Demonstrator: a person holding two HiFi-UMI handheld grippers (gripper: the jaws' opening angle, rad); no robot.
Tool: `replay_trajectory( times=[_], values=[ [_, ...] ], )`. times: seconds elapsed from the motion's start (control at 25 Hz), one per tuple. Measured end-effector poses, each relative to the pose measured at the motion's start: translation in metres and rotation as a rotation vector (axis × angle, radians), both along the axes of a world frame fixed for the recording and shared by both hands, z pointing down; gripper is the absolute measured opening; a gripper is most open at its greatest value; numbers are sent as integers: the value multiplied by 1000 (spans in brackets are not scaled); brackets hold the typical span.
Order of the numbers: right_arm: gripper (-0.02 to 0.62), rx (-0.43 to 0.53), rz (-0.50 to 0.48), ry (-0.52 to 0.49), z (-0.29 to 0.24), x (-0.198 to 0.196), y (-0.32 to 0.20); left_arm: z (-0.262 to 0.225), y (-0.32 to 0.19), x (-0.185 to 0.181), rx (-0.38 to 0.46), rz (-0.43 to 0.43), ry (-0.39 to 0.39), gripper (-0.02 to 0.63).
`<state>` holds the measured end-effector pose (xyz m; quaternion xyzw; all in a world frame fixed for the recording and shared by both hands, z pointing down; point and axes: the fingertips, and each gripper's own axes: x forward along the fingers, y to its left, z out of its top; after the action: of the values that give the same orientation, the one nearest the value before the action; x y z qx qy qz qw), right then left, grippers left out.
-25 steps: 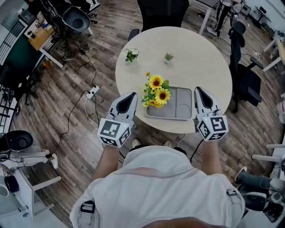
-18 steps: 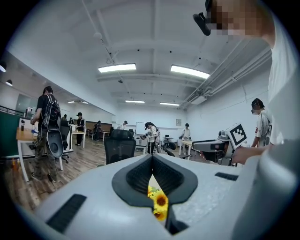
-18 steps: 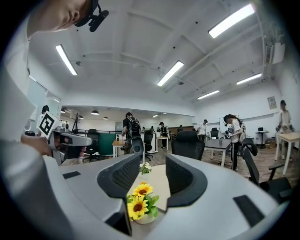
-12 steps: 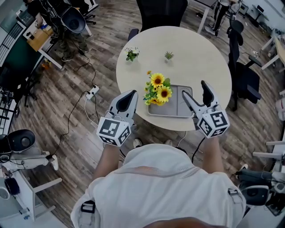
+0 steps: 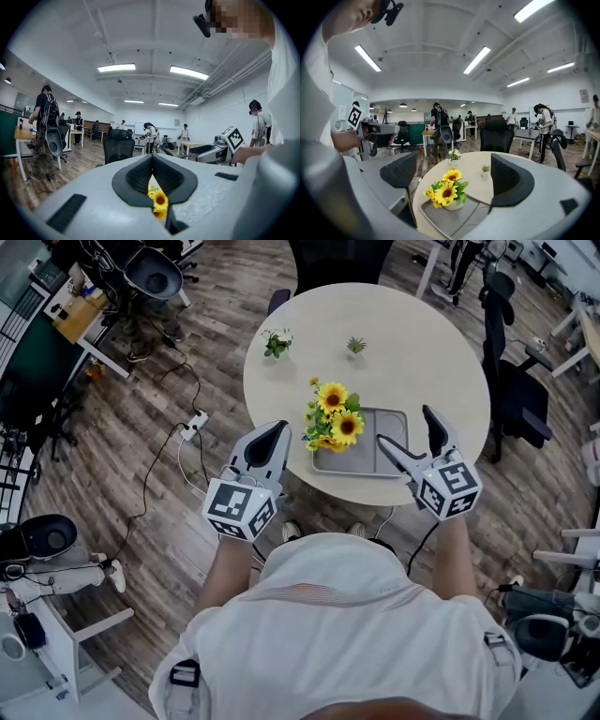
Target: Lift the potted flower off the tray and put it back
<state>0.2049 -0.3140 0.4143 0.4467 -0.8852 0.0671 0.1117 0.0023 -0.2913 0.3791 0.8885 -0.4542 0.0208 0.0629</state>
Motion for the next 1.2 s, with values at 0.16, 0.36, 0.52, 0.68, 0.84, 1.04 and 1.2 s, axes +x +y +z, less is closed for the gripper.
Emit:
replay_trajectory(
  times=[0.16, 0.36, 0.52, 0.68, 0.84, 1.04, 1.2],
  values=[
    [471, -89, -42, 92, 41, -1, -4, 4, 1, 1, -19, -3, -10, 5],
    [471, -219, -112, 229, 119, -7, -12, 15, 1, -5, -47, -33, -24, 5],
    [471, -308, -170, 326, 186, -18, -21, 26, 6, -16, -84, -72, -38, 5],
    [472, -354, -213, 406, 244, -29, -42, 38, 12, -30, -124, -124, -48, 5],
    [472, -390, -245, 422, 282, -42, -62, 48, 20, -49, -159, -185, -57, 6],
    [476, -422, -281, 441, 312, -62, -83, 56, 29, -68, -194, -254, -60, 5],
    [479, -436, -290, 428, 324, -76, -95, 62, 37, -79, -216, -294, -58, 5]
  ],
)
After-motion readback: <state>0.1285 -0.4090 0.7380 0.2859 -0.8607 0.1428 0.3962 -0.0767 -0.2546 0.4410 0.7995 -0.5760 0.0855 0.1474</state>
